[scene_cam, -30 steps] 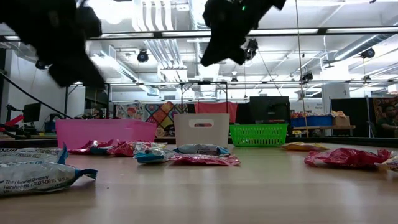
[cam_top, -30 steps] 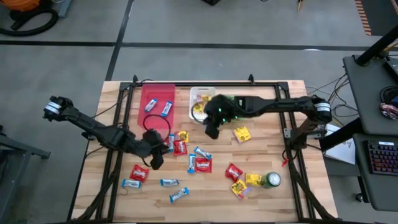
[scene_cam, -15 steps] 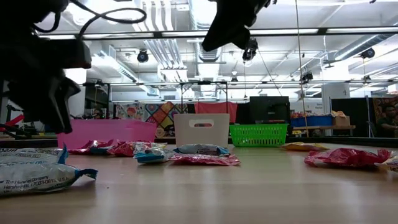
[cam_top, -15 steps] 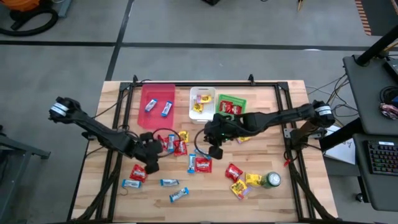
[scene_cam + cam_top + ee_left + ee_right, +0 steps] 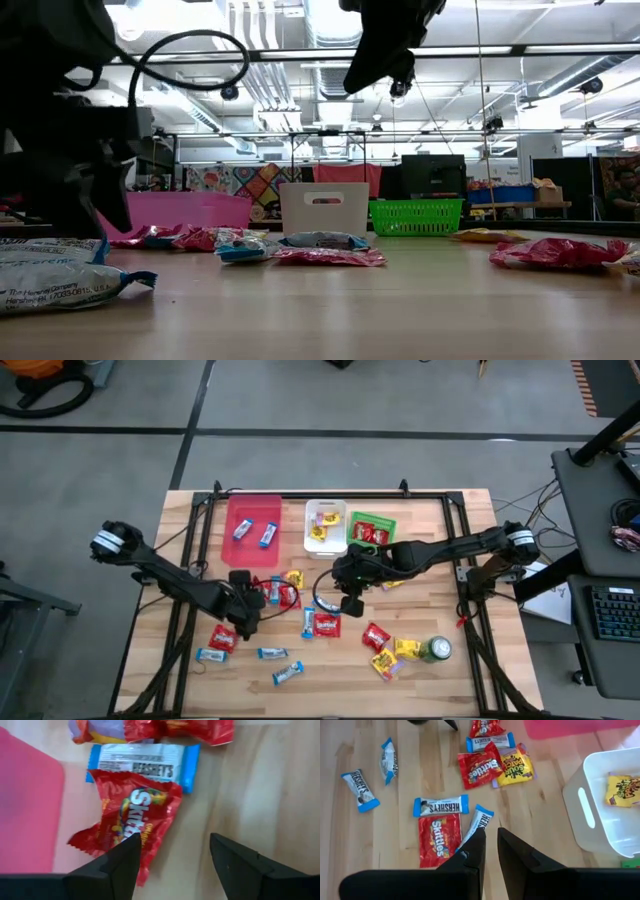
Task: Sort candy
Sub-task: Put the red candy into the green bin
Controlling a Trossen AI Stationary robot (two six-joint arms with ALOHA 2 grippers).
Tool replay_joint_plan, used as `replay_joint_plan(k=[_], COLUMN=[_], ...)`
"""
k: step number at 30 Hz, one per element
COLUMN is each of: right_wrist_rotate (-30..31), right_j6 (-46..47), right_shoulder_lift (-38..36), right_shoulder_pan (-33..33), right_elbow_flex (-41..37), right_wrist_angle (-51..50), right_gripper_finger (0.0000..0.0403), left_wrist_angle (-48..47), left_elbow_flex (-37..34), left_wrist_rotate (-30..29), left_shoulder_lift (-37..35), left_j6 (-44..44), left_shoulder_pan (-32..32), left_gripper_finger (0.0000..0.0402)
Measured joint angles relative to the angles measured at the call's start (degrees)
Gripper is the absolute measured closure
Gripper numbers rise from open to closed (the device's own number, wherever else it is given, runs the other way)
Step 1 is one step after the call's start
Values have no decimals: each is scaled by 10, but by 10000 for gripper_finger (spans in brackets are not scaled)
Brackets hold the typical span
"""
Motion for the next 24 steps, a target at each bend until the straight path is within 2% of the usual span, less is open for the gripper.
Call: replay_joint_plan(k=[13,24], right_wrist_rotate=[0,0], right_j6=[0,1], right_shoulder_lift=[0,0], right_shoulder_pan=[0,4], right_elbow_flex=[-1,-8], right_wrist_angle=[5,11], right_gripper_finger=[360,360], left_wrist_angle=[2,11], left_elbow_flex=[1,-14], left_wrist_rotate=[-41,-45], left_shoulder_lift=[26,25], left_j6=[-17,-73], left_shoulder_pan=[0,7], left_gripper_finger=[188,262])
